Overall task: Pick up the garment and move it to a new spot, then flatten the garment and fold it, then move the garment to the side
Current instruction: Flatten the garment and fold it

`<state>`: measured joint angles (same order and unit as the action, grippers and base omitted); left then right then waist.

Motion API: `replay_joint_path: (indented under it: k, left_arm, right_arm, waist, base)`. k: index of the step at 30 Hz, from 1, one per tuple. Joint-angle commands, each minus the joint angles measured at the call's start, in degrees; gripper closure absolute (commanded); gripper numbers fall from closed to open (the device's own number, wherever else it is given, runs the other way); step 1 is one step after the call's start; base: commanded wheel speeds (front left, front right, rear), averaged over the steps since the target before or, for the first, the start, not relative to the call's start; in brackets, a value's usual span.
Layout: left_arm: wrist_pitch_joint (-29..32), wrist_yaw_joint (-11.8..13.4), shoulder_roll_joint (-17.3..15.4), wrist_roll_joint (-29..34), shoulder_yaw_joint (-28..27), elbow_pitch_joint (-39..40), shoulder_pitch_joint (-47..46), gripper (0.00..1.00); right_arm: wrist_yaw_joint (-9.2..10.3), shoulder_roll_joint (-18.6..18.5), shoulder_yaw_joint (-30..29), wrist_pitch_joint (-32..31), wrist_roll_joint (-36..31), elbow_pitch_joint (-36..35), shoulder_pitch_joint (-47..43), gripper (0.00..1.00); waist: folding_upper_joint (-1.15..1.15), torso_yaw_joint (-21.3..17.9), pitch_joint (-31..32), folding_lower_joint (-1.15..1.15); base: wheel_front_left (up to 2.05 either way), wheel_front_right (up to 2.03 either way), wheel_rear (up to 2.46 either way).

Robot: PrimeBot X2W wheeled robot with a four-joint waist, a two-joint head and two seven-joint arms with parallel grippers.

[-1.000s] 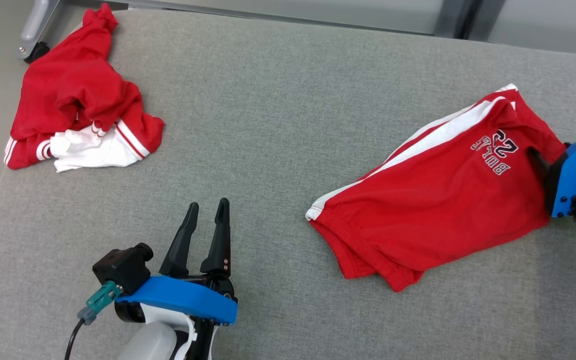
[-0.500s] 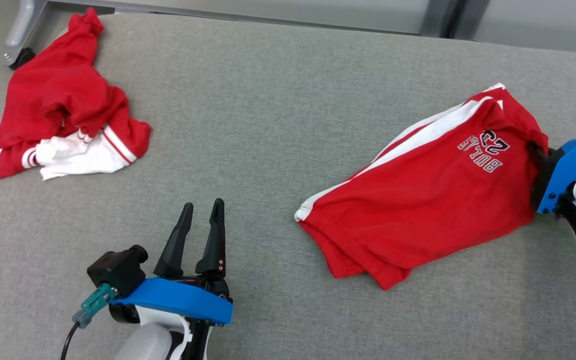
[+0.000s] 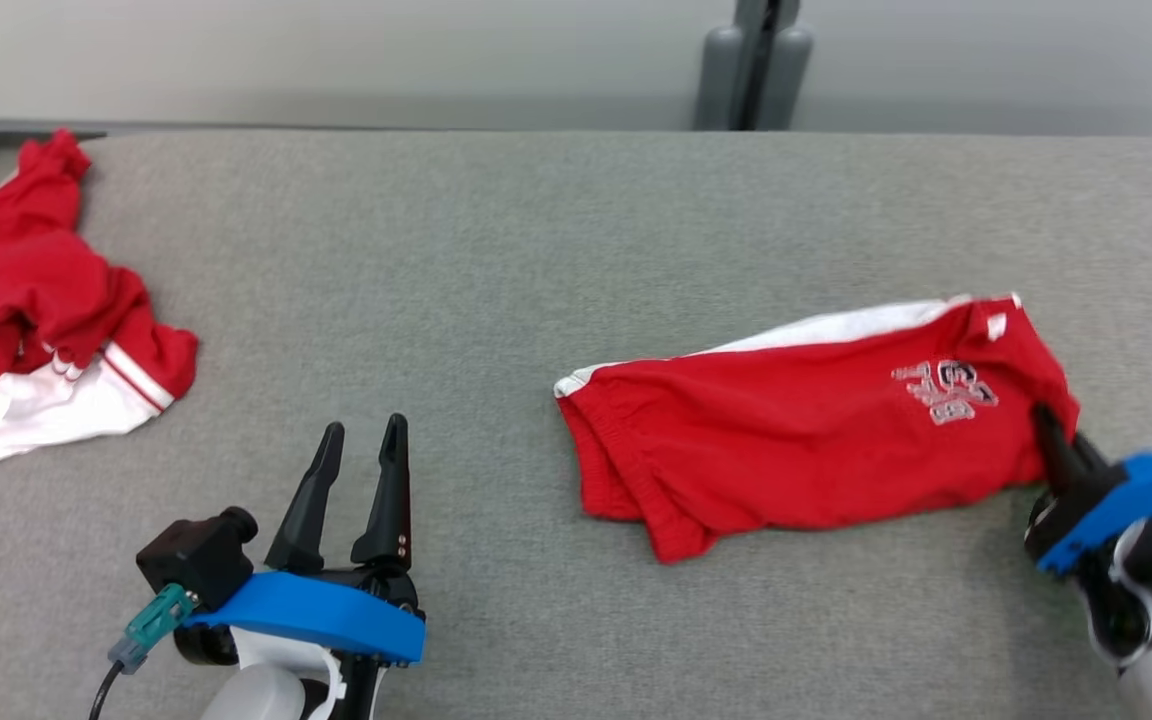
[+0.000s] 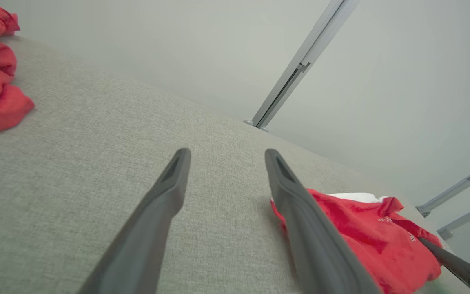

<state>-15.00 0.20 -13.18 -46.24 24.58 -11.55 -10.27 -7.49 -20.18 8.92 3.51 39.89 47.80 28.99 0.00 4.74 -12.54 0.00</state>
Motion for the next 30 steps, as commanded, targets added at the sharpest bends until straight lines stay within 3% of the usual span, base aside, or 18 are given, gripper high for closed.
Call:
replay_joint_path:
  k: [1, 7, 13, 24, 30]
  left_arm:
    - [-0.16, -0.08, -0.64, 0.67, -0.24, -0.02, 0.39, 0.0]
    - [-0.16, 0.93, -1.86, 1.87, -0.22, 0.05, 2.08, 0.0]
    - [-0.2, 1.81, -1.8, 3.09, -0.43, 0.21, 3.4, 0.0]
    - [-0.22, 1.5, -0.95, 4.14, 0.34, -0.32, 2.59, 0.0]
    - [-0.23, 1.22, -0.35, 3.84, 0.27, -0.87, 2.34, 0.0]
  right_arm:
    - [0.0, 0.55, -0.57, 1.07, 0.23, -0.55, -2.16, 1.0]
    - [0.0, 5.64, -4.15, 6.58, -0.44, -4.38, -10.67, 1.0]
    - [0.0, 9.47, -7.41, 8.04, -3.77, -7.28, -13.8, 1.0]
    - [0.0, 9.71, -12.28, 5.08, -11.31, -10.08, -10.19, 1.0]
    - [0.0, 13.24, -8.13, 2.21, -15.24, -14.07, -5.7, 1.0]
  waist:
    - [0.0, -1.95, 1.91, 0.0]
    - [0.0, -4.5, 4.17, 0.0]
    - [0.0, -5.61, 4.95, 0.0]
    - [0.0, -3.89, 4.45, 0.0]
    - [0.0, -2.68, 4.68, 0.0]
  base:
    - [0.0, 0.0, 0.0]
    - [0.0, 0.0, 0.0]
    - [0.0, 0.0, 0.0]
    - [0.0, 0.0, 0.0]
    - [0.0, 0.0, 0.0]
